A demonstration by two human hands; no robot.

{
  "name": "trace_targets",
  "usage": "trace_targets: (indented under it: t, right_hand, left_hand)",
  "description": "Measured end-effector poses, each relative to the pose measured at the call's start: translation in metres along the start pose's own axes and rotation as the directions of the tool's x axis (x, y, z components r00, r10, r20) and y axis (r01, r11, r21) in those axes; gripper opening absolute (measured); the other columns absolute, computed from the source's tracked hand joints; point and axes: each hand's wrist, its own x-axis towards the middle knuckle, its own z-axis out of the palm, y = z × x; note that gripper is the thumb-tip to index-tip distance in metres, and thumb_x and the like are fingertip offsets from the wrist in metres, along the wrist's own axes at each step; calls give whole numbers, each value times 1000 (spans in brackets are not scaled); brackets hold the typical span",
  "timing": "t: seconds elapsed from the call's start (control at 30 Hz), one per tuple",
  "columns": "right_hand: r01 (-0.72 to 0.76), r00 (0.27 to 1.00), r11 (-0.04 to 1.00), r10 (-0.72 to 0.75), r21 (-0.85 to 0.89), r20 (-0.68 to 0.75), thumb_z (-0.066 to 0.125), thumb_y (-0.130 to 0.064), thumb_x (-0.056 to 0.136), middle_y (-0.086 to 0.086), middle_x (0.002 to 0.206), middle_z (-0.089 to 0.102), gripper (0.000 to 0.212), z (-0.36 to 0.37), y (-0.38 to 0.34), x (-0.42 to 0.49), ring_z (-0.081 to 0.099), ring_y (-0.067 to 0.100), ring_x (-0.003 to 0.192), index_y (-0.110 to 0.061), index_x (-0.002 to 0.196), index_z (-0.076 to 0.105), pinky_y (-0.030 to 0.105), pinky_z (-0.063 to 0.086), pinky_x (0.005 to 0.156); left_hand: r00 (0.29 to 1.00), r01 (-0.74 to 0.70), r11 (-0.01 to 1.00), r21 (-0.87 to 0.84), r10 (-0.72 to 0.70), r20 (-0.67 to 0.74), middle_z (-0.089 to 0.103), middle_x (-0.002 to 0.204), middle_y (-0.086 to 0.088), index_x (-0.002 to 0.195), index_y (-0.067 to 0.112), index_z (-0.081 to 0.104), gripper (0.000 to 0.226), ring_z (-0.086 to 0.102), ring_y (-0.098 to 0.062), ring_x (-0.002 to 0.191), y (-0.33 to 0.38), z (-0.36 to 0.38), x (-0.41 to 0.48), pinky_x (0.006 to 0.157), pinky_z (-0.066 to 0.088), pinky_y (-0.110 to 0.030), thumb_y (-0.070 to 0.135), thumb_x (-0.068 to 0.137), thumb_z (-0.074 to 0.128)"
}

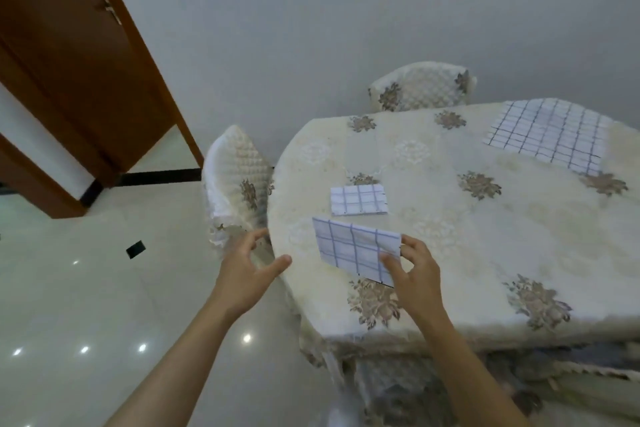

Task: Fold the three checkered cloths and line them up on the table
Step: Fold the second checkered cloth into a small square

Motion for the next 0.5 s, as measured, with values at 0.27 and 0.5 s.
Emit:
trace_targets:
  t: [0.27,0.5]
  right_hand:
    - [-131,974,983,103,-132,-203,68,-24,88,-5,116,57,15,8,6,25,53,11,109,-16,100,74,28,43,91]
    - [-233,935,953,164,-195,-315,66,-25,90,-4,118,59,16,30,-20,56,55,11,109,-18,102,75,31,45,92]
  left_hand:
    - [958,-114,991,-66,127,256,44,138,13,136,30,48,65,44,-8,125,-13,32,100,103,43,-39,48,80,74]
    - [906,-188,972,-142,228,356,48,135,10,134,28,50,62,47,-13,122,-11,35,198,101,45,-40,49,81,74]
